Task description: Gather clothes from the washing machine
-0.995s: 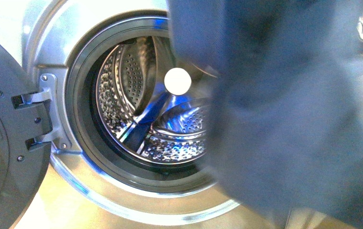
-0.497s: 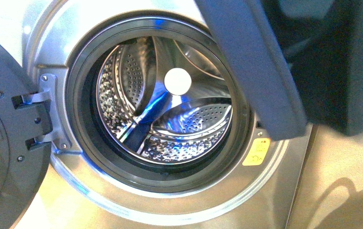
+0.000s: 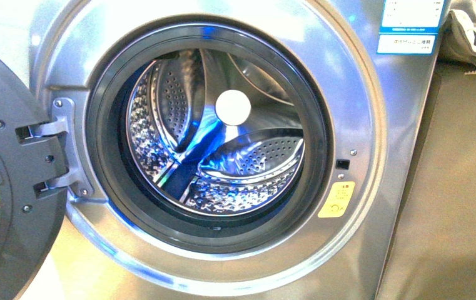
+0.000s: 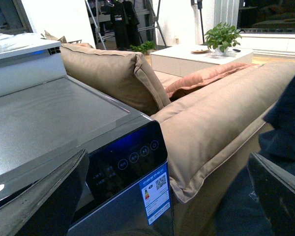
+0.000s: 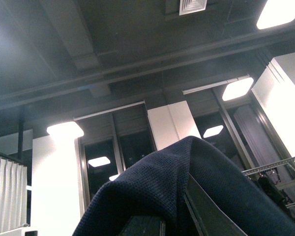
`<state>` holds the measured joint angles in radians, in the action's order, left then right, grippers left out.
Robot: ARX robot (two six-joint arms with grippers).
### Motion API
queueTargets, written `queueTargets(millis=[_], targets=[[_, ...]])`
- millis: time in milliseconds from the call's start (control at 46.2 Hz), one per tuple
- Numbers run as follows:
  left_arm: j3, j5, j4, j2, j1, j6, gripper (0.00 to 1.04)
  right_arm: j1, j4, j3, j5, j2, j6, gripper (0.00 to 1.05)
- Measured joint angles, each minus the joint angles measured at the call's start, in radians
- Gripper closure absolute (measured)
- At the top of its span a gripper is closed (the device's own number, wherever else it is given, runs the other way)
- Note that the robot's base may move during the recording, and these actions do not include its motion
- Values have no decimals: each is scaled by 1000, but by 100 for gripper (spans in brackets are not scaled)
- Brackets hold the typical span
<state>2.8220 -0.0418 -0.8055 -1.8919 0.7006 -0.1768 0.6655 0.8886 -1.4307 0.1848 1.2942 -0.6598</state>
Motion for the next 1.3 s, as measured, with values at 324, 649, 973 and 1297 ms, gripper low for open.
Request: queueTargets(millis=[324,649,973,1297], targets=[[0,0,0,1,0,0,6,-46,-135,42,162,0,124,101],[0,0,0,2,0,0,6,-3,-285,270,295,17,177,101],[0,0,0,2,0,-1,6,61,-617,526,571,-105,366,101],[0,0,0,2,0,-1,6,195,-821,688,623,-82,602,101]])
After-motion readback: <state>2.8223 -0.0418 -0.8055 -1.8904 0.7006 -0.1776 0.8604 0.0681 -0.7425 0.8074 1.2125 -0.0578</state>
